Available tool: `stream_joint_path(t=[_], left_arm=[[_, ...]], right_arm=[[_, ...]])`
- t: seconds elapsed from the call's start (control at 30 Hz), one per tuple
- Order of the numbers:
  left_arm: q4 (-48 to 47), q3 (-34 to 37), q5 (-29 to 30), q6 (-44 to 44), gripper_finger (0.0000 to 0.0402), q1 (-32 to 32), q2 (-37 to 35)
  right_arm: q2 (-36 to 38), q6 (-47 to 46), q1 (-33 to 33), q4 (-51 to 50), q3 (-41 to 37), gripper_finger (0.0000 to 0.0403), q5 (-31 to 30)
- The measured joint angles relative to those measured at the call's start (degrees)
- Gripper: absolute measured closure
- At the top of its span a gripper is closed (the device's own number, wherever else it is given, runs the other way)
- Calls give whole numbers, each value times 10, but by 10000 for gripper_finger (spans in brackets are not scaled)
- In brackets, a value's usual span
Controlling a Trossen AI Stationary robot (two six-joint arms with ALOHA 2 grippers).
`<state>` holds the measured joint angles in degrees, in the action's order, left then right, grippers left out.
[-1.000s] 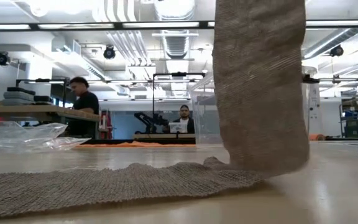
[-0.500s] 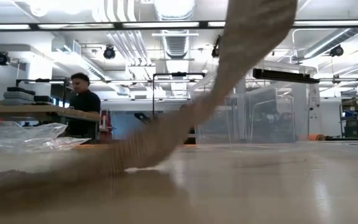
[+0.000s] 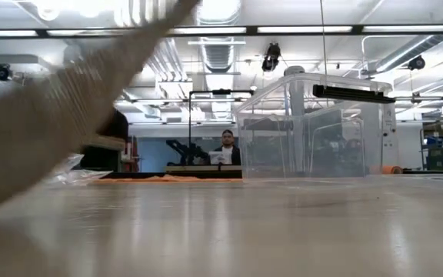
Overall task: Roll bandage
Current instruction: Roll the brown bandage
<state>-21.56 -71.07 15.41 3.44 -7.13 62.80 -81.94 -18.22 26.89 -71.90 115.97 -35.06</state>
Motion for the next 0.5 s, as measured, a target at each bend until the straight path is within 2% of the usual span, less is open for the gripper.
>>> stream_joint_path(t=[0.23, 0.37, 0.5], left_arm=[[77, 109, 7, -19, 149, 1, -73], [148, 164, 7, -31, 148, 14, -80], [162, 185, 6, -31, 147, 31, -78]], right_arm=[[7, 53, -112, -9, 33, 289, -41], [9, 57, -180, -19, 39, 293, -38], [9, 53, -210, -27, 38, 287, -7]])
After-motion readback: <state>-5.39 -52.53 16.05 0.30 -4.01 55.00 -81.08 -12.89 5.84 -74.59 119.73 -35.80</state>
